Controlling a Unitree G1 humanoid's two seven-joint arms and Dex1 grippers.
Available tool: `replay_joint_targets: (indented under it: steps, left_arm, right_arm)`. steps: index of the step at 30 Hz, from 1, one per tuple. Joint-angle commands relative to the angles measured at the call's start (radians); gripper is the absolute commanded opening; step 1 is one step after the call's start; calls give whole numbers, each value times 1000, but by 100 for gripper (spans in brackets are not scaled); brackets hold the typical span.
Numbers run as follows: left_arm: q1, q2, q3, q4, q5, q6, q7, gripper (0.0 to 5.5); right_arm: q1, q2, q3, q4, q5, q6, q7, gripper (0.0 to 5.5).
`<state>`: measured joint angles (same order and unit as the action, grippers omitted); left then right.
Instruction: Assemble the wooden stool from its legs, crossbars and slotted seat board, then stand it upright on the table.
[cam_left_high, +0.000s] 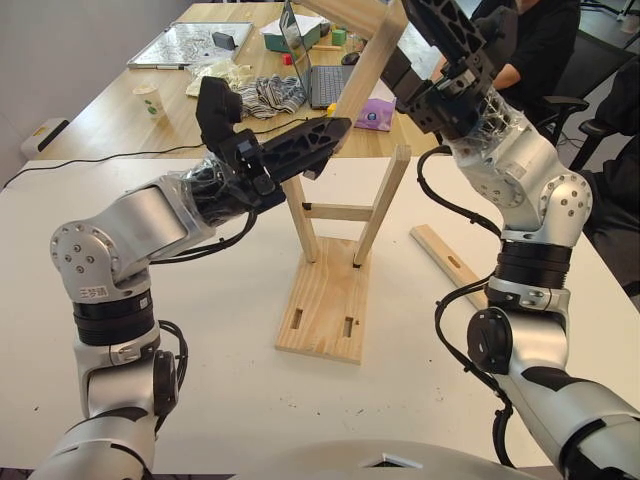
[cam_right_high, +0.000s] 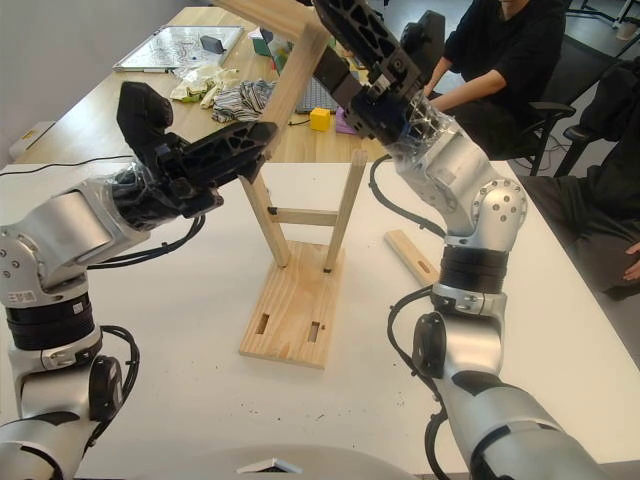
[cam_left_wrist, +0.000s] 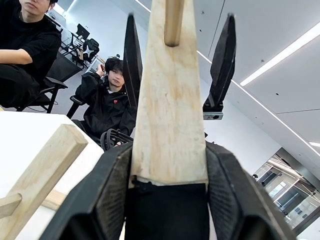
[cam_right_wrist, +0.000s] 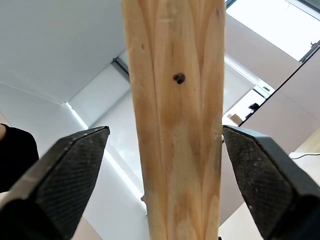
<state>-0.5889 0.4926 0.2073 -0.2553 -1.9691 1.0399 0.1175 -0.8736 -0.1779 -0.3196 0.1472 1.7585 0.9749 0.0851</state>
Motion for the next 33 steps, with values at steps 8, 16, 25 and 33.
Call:
replay_joint_targets:
  steps: [8,16,25,33]
  left_arm:
    - [19,54,-17,-17,-3,-12,-59,203]
    - [13,84,-32,-15,-3,-12,-77,202]
    - [82,225,-38,-21,0,25,-135,337]
    - [685,548,165,-117,661,11,-1121,376]
  right_arm:
    - [-33,-57,0,30,31,37,17,249]
    - [-30,-66,7,27,58,50,21,211]
    - [-13,-94,12,14,-81,5,60,207]
    - [334,-191,175,-358,-468,-61,393,205]
